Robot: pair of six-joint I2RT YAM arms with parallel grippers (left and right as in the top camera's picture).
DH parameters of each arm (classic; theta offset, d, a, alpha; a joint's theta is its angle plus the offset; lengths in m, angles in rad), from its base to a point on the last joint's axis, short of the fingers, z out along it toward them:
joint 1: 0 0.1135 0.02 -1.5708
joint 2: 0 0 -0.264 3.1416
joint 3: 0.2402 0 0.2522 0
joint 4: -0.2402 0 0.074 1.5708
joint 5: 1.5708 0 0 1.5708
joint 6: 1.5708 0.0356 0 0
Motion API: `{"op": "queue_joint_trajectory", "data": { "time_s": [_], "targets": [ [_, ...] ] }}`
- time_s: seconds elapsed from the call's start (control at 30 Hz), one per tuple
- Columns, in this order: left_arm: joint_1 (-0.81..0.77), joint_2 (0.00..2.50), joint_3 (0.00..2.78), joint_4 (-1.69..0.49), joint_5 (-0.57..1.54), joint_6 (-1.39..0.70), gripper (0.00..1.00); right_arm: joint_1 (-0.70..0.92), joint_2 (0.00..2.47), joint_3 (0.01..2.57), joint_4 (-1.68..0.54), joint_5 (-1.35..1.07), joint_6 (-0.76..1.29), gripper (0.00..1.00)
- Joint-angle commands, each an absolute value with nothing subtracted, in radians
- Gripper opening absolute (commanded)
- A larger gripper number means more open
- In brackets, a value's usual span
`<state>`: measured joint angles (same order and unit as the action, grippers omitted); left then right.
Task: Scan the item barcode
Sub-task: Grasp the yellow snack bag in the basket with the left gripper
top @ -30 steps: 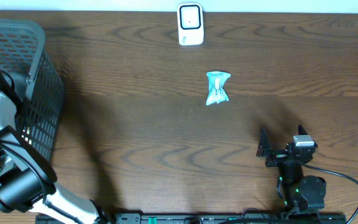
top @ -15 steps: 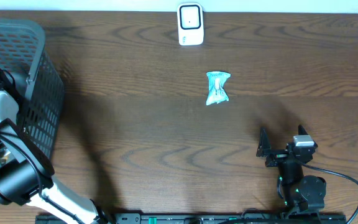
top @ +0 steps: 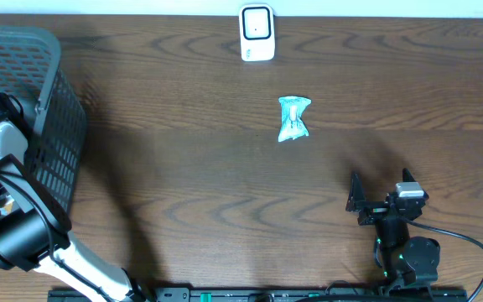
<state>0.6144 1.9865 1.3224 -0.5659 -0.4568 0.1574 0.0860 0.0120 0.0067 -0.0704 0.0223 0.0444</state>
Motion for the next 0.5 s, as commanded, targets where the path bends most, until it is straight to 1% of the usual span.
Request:
{"op": "queue_joint_trajectory", "data": {
  "time_s": [0.0, 0.1, 0.2, 0.27, 0.37, 0.47],
  "targets": [
    [0.61, 1.979, 1.291, -0.589, -0.419, 0.092, 0.07, 0.077, 0.006, 0.006, -0.075, 0.023, 0.055, 0.99],
    [0.591, 1.88, 1.305, -0.591, -0.419, 0.002, 0.07, 0.077, 0.006, 0.006, -0.075, 0.023, 0.055, 0.99],
    [0.562, 1.714, 1.31, -0.57, -0.398, -0.083, 0.07, 0.077, 0.006, 0.006, -0.075, 0.023, 0.055, 0.99],
    [0.547, 1.62, 1.31, -0.554, -0.321, -0.084, 0.07, 0.077, 0.006, 0.006, -0.075, 0.023, 0.055, 0.99],
    [0.525, 1.471, 1.309, -0.523, -0.14, -0.087, 0.07, 0.077, 0.006, 0.006, -0.075, 0.023, 0.055, 0.99],
    [0.505, 1.344, 1.31, -0.479, -0.078, -0.146, 0.07, 0.077, 0.006, 0.006, -0.075, 0.023, 0.055, 0.99]
  ]
}}
